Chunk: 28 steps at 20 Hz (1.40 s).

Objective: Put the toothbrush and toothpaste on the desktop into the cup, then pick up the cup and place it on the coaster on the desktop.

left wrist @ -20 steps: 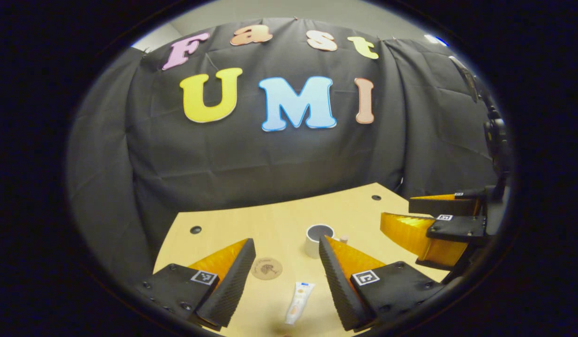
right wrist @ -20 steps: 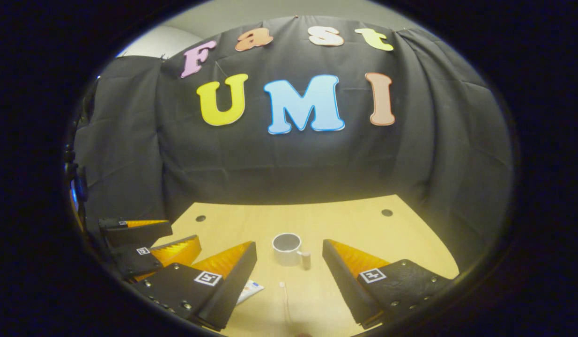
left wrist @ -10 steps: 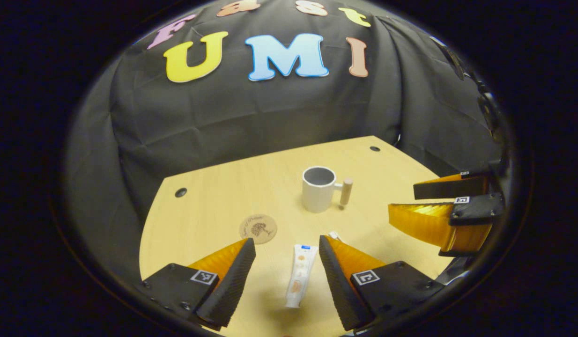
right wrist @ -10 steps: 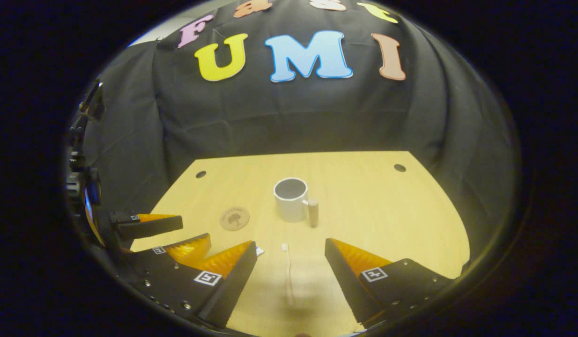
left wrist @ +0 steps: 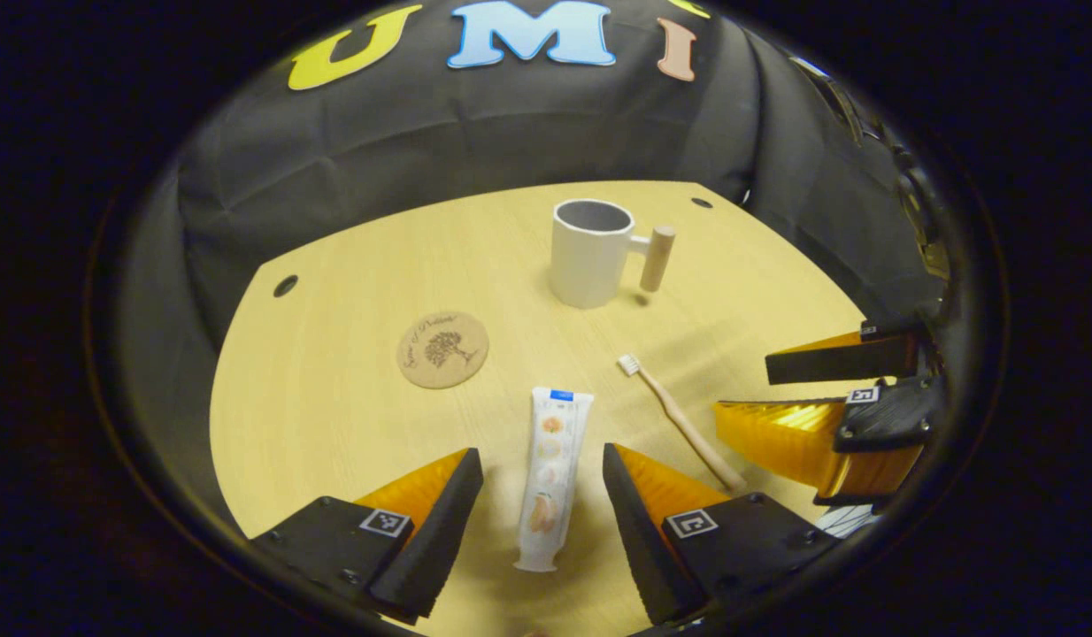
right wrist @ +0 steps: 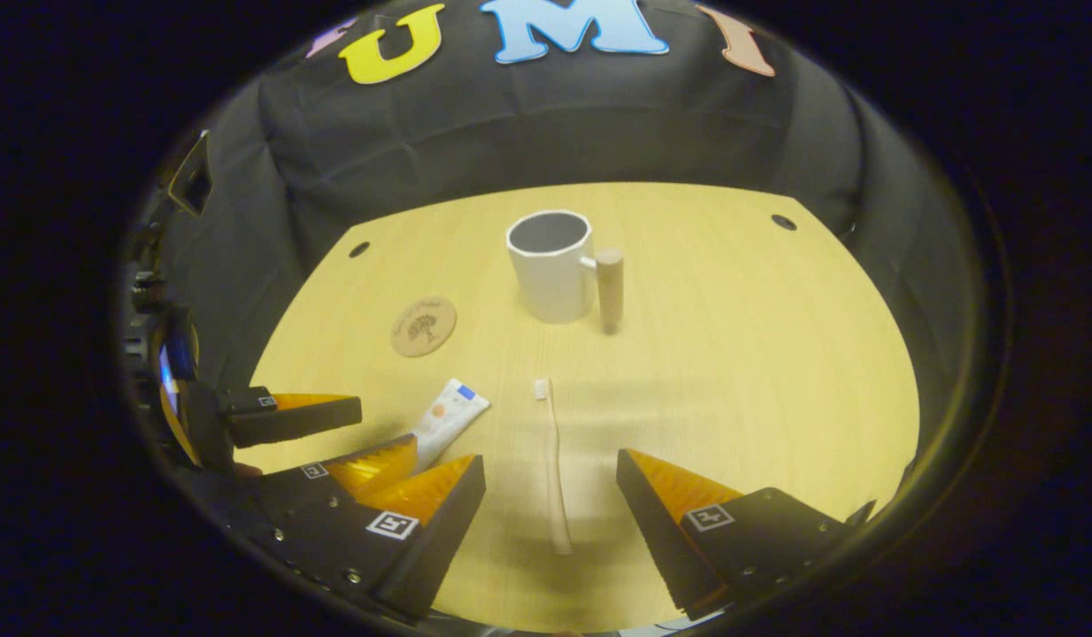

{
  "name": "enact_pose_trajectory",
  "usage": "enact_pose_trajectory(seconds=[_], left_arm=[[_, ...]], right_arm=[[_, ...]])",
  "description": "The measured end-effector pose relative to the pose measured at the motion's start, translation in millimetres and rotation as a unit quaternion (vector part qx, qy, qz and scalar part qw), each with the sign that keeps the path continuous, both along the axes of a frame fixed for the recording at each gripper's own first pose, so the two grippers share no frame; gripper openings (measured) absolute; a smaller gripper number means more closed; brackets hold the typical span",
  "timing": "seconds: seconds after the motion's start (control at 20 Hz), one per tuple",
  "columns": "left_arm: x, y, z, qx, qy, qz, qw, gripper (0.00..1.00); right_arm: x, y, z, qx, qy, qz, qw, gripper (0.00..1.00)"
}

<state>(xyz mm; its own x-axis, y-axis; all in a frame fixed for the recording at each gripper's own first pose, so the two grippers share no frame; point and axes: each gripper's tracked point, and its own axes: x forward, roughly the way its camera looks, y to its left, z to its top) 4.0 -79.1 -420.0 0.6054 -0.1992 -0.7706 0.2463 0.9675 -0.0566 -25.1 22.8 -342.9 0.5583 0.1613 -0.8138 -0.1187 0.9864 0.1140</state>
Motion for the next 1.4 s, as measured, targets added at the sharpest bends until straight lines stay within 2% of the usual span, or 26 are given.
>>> enact_pose_trajectory(seconds=[0.3, 0.6, 0.85, 1.1, 1.4], left_arm=[[-2.9, -3.2, -31.8, 0.01, 0.052, -0.025, 0.998, 0.89], [-2.5, -1.8, -50.7, 0.018, 0.09, -0.031, 0.995, 0.89], [-1.5, 9.2, -57.3, 0.052, 0.114, -0.038, 0.991, 0.86], [-1.3, 8.6, -62.4, 0.055, 0.128, -0.035, 0.99, 0.84], [0.7, 8.3, -56.9, 0.058, 0.14, -0.031, 0.988, 0.84]], right_arm=[[1.7, 4.3, -33.2, -0.005, 0.067, -0.002, 0.998, 0.93], [-0.3, -0.7, -60.3, -0.024, 0.122, -0.006, 0.992, 0.93], [3.8, -4.1, -62.4, -0.035, 0.14, -0.014, 0.989, 0.92], [-2.3, -3.3, -66.1, -0.087, 0.159, 0.016, 0.983, 0.94], [-3.2, -4.3, -67.9, -0.086, 0.181, -0.007, 0.98, 0.95]])
